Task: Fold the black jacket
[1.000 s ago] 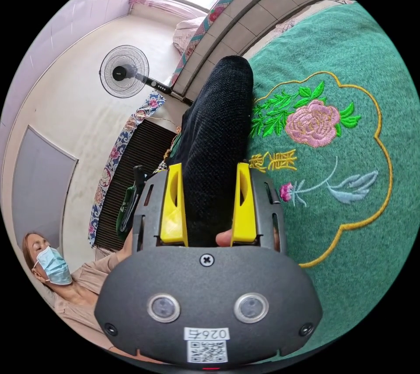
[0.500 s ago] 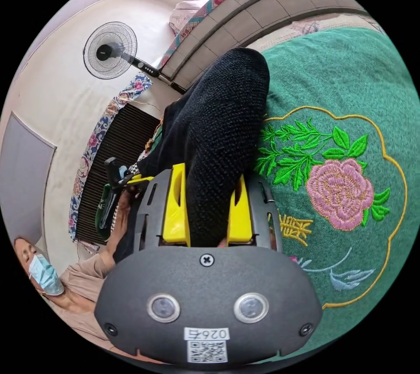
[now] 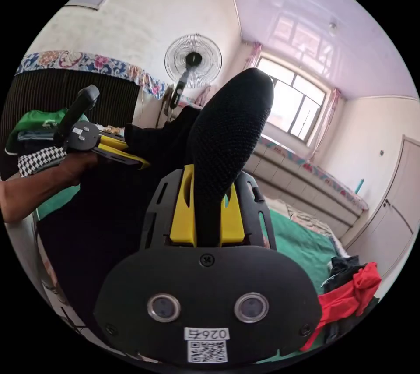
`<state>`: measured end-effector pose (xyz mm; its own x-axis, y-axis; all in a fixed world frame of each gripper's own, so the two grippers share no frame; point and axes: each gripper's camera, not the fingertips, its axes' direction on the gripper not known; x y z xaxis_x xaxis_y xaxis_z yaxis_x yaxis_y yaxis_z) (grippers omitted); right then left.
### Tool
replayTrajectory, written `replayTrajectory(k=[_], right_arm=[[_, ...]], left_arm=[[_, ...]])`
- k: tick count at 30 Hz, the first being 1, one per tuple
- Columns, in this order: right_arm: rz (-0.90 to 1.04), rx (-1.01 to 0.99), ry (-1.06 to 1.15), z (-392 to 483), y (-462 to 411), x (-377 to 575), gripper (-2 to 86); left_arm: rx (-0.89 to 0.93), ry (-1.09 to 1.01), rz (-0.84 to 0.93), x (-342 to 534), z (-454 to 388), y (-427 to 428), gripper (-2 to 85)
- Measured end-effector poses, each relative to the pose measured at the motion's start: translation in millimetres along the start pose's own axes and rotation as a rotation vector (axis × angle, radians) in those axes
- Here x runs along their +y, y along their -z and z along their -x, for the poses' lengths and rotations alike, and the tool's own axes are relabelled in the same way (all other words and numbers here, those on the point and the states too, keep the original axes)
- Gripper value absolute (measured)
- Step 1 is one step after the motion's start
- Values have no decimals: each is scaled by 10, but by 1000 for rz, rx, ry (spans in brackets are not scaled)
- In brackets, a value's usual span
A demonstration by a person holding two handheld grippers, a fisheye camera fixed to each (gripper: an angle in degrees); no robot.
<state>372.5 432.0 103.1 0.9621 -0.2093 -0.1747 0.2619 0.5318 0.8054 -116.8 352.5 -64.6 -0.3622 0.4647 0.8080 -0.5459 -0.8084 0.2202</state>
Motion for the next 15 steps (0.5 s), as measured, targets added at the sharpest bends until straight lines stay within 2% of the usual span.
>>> replayTrajectory(k=[5,10,15], right_arm=[[-207,12,62,873,1401,-167,42],[-438,-27,125,1846,2639,-462,41],[-618,-253,31,2676,3383,-982,42]], left_arm=[[-198,49,-232,-129,-91,2144,83],[-425,66,-387,-151,57,4027,83],[-661,-2,-336,-338,534,5587,83]])
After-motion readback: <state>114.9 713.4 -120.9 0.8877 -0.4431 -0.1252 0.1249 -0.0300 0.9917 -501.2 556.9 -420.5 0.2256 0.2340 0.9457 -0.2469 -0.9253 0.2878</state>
